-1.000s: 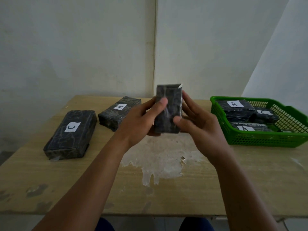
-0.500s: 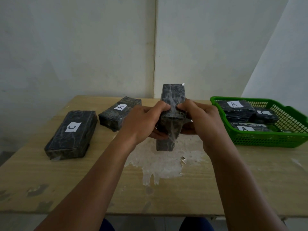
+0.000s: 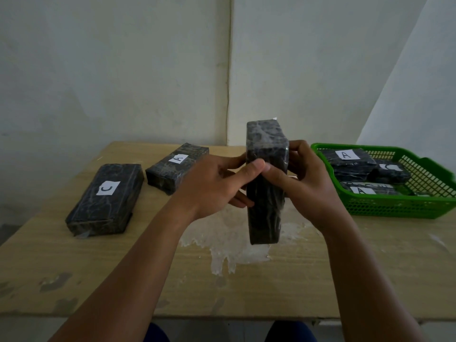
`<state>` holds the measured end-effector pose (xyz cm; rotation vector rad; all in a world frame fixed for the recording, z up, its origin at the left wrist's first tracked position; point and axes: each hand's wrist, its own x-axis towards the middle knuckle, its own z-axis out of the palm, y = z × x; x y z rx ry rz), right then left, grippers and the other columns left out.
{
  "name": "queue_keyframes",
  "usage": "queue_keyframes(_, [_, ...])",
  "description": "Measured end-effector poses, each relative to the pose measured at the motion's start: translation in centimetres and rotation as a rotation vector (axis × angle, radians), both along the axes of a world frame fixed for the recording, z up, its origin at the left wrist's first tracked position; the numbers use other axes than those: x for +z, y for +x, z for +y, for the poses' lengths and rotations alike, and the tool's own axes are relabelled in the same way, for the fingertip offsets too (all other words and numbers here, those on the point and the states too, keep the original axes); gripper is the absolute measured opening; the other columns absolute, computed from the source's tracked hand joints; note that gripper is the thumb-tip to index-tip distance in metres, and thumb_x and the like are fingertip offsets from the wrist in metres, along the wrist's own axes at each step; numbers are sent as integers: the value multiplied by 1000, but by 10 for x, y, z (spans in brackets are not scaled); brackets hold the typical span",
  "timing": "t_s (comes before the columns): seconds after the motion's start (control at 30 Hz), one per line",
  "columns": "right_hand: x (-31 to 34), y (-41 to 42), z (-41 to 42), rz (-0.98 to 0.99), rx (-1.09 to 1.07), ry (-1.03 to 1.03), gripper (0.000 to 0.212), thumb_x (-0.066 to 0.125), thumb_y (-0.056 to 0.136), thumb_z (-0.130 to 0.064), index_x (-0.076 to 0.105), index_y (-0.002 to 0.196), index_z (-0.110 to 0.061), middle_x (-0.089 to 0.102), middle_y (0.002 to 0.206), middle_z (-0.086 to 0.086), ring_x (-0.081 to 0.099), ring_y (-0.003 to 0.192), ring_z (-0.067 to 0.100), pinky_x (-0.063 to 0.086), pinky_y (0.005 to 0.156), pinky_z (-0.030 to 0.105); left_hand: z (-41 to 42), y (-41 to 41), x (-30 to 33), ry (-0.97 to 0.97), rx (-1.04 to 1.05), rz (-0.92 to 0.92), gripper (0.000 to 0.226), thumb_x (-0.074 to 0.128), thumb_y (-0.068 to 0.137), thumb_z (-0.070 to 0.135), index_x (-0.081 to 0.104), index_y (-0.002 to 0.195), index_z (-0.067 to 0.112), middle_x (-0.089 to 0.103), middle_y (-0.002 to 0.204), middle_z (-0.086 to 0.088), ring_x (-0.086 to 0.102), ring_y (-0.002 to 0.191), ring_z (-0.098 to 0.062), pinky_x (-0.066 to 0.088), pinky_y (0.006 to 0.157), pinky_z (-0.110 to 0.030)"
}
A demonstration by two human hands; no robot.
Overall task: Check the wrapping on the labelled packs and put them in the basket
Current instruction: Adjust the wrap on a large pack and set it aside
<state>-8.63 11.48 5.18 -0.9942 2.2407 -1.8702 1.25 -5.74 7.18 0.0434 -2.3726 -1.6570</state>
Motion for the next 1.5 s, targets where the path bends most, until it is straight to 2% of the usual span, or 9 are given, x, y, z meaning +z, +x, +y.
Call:
queue_keyframes(0.27, [-3,-5,3,41,39,-98,67,92,73,-42,54,122,-18,69,136,1,63,134,16,59,102,48,-6,-2,-4,-29,-42,35,40,62,86,52,75,119,34,81,110,4,81,80,-23,67,80,-44])
queue_keyframes(0.47, [-2,-3,-1,82,-8,-50,84,89,66,-61,51,131,-24,62,140,-9,60,132,6,58,87,14,-10,-7,-9,-144,-18,72,33,50,93,58,70,114,42,79,106,10,80,75,-14,59,61,-26])
queue_keyframes(0.63, [-5,-8,-4,-1,-135,-144,84,77,66,-81,59,127,-24,69,126,1,68,117,23,61,97,47,-14,-12,-16,-124,141,89,43,28,96,63,64,95,39,71,80,17,67,66,3,43,63,-17])
queue_keyframes(0.7, [-3,-8,-6,-72,-197,-264,76,81,74,-69,62,127,-19,71,118,10,71,110,31,64,91,44,-16,-16,-19,-52,157,79,46,25,101,61,64,103,36,68,81,19,63,75,2,48,73,-19])
queue_keyframes(0.8, [-2,-3,-8,-146,-167,-298,61,80,82,-53,67,126,-13,74,118,12,72,114,26,63,93,38,-17,-22,-24,51,179,62,43,28,112,50,64,117,27,70,109,-11,67,99,-23,58,95,-48])
queue_keyframes(0.97, [1,3,-9,-281,-73,-356,60,76,81,-42,57,128,-11,75,120,14,75,111,24,63,95,51,-16,-23,-27,113,111,61,77,26,92,87,62,140,39,65,144,10,56,139,-14,40,120,-53])
queue_keyframes(1.13, [4,9,-7,-170,-127,-275,69,91,69,-55,69,127,-23,77,117,2,74,111,20,64,91,46,-17,-23,-26,186,116,143,46,43,93,68,73,118,44,73,130,18,62,131,-5,44,119,-45])
queue_keyframes(1.23, [5,14,-8,-47,-222,-179,55,89,66,-58,76,111,-29,77,107,-7,73,102,14,66,85,43,-18,-27,-26,280,86,135,44,44,90,64,71,118,43,73,127,20,62,130,-4,45,119,-41])
queue_keyframes(1.5, [8,20,-9,150,-302,-167,41,86,76,-47,69,110,-32,70,111,-7,68,97,10,65,76,32,-15,-30,-30,378,56,191,46,48,93,60,70,125,35,72,136,8,62,134,-13,48,115,-45])
